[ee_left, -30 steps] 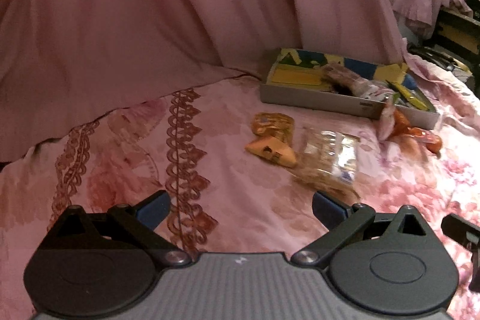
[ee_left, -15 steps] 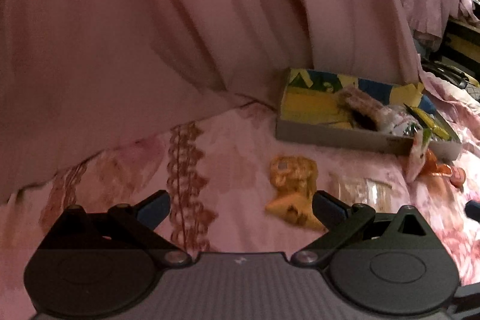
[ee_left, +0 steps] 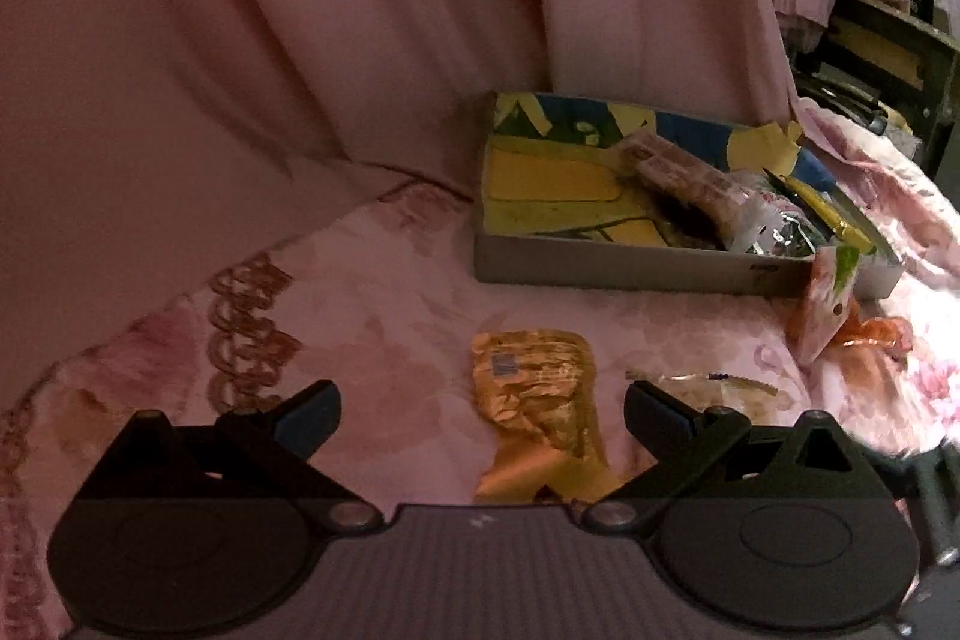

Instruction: Organize snacks

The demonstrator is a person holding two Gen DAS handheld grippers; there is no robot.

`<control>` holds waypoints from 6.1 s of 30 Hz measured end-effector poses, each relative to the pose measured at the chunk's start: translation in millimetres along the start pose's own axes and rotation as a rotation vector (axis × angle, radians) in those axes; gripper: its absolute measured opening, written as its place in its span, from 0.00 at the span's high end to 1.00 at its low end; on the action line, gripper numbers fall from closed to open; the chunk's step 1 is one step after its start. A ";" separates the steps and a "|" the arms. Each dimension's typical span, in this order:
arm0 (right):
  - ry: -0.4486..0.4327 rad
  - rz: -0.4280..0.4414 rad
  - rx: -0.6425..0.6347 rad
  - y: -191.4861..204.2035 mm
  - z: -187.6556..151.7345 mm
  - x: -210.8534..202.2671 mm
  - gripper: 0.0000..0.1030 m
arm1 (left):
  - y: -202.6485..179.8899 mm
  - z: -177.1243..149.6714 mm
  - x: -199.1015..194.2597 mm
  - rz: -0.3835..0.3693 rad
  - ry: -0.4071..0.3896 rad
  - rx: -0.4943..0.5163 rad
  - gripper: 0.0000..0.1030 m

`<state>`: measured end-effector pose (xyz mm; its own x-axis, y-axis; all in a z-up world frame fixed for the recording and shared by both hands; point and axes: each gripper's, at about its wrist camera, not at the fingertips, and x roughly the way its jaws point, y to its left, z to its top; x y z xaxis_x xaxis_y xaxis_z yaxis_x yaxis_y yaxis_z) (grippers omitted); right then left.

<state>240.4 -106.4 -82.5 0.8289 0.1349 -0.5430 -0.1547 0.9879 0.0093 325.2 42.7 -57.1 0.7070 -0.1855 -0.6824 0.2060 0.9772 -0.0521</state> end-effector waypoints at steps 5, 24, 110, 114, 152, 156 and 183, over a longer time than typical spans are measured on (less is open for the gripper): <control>0.026 -0.016 0.031 -1.2 -4.4 10.8 0.01 | 2.6 -2.8 13.1 -0.050 0.014 -0.035 0.04; 0.023 -0.082 -0.005 -21.4 -11.1 2.4 0.06 | -18.1 -8.5 34.3 -0.039 0.126 0.052 0.26; 0.217 -0.032 -0.131 -96.0 -46.7 -80.5 0.28 | -92.1 -56.3 -92.1 -0.027 0.044 -0.155 0.54; 0.134 -0.092 -0.217 -92.4 -43.6 -90.6 0.28 | -96.5 -51.4 -93.4 -0.032 0.031 -0.151 0.54; -0.276 -0.228 -0.179 -170.1 50.8 -52.7 0.28 | -167.1 72.9 -24.5 -0.075 -0.078 -0.076 0.54; -0.313 -0.234 -0.182 -177.5 69.3 -14.2 0.28 | -159.8 97.7 5.0 -0.079 -0.078 -0.063 0.54; -0.231 -0.176 -0.129 -212.5 99.9 117.3 0.28 | -108.8 124.0 144.2 0.068 0.010 -0.168 0.54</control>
<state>424.2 -292.9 -64.2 0.9469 -0.0094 -0.3214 -0.0523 0.9818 -0.1828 488.7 -103.2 -59.5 0.7086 -0.1182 -0.6956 0.0413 0.9911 -0.1264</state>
